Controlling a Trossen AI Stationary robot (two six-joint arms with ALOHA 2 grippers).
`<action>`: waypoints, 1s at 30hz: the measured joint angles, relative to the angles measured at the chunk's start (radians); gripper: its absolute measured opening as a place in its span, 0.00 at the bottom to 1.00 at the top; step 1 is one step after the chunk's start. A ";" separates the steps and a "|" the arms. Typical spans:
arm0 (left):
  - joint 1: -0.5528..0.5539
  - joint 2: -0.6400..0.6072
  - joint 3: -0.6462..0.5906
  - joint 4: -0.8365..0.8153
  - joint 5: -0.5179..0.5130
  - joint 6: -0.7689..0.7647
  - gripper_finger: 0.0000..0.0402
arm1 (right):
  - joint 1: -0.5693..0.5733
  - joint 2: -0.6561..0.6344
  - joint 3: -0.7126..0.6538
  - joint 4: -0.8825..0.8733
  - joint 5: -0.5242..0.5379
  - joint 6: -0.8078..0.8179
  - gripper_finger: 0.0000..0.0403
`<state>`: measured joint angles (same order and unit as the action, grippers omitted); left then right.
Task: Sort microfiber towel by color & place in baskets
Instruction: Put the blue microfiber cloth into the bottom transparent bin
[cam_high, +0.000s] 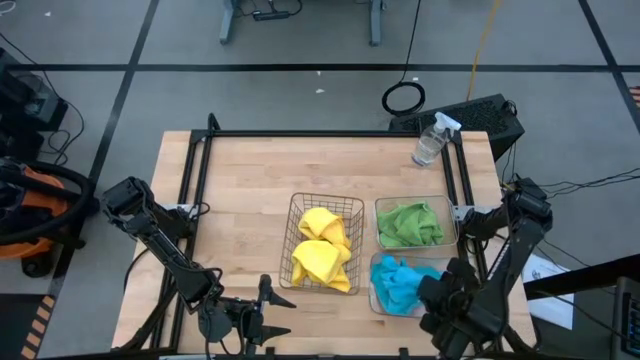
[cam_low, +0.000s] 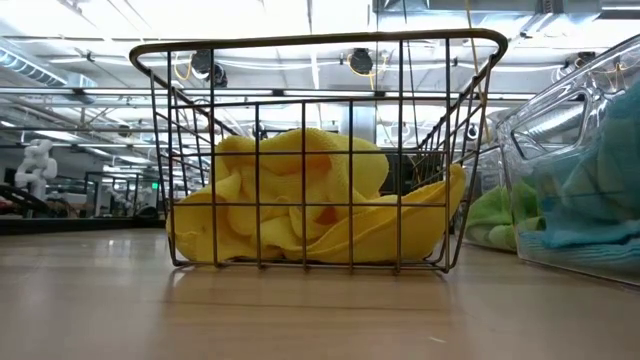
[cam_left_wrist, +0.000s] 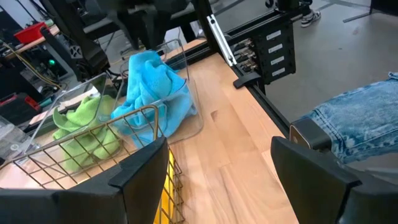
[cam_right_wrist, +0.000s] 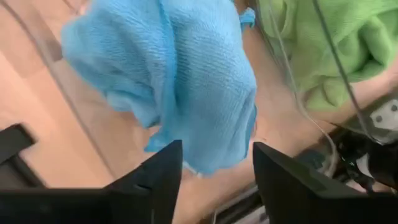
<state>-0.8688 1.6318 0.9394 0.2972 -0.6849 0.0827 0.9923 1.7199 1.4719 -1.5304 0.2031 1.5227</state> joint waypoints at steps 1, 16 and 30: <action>0.000 0.000 0.000 0.000 0.000 -0.001 0.72 | 0.004 0.000 0.026 -0.021 -0.002 0.001 0.48; 0.000 0.000 0.000 -0.001 0.000 -0.022 0.72 | -0.018 0.029 -0.031 0.192 0.288 -0.080 0.15; 0.041 0.000 0.000 -0.001 0.036 0.108 0.72 | -0.064 0.020 -0.386 0.616 0.240 -0.091 0.01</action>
<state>-0.8276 1.6320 0.9394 0.2966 -0.6489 0.1903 0.9287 1.7402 1.0859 -0.9140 0.4435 1.4321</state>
